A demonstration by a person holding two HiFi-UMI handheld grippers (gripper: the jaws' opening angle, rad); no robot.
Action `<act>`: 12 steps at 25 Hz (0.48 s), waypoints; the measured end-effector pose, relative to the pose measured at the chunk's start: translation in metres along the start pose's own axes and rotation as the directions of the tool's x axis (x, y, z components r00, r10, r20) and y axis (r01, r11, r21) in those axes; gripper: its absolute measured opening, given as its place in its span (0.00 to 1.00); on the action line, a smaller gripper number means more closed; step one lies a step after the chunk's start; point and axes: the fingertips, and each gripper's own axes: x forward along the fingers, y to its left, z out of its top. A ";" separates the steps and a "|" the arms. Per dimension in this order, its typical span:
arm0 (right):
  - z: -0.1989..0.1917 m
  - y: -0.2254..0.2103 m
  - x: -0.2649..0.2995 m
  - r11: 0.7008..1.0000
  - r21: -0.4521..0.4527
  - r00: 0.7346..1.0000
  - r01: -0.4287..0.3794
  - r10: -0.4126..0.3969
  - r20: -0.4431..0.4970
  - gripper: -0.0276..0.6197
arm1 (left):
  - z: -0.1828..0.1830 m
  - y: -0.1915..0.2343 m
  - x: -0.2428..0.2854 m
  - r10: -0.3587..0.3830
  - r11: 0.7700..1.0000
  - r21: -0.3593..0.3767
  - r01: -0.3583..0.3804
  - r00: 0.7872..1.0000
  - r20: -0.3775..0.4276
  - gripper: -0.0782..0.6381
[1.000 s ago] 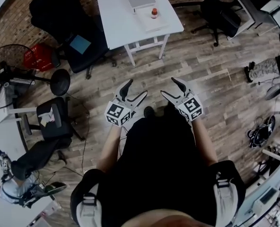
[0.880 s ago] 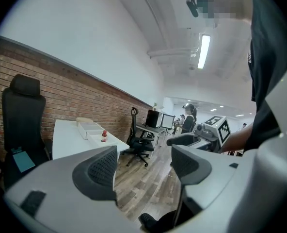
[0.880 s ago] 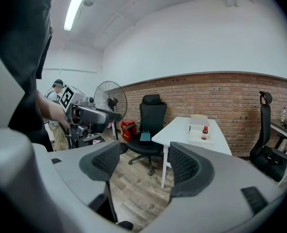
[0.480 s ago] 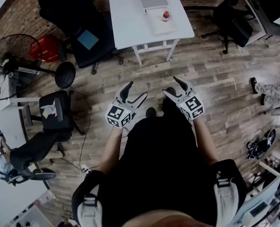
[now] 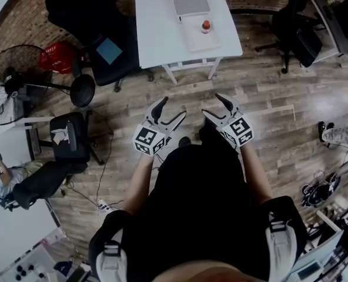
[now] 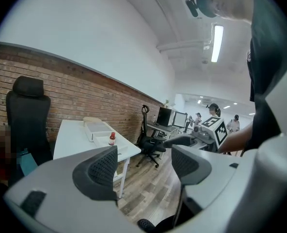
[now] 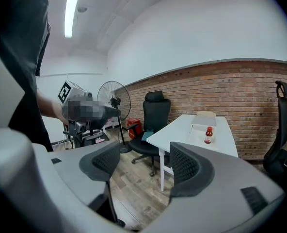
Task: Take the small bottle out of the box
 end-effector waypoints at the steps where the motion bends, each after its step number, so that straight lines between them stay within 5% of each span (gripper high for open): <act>1: 0.002 -0.010 0.000 1.000 -0.002 1.000 -0.005 0.005 0.001 0.53 | 0.004 0.000 0.009 0.004 1.000 0.002 -0.004 1.000 0.000 0.60; 12: 0.009 -0.102 0.001 0.992 -0.030 0.992 -0.122 0.121 -0.021 0.53 | 0.034 0.003 0.092 0.113 0.994 0.000 -0.113 0.994 0.000 0.60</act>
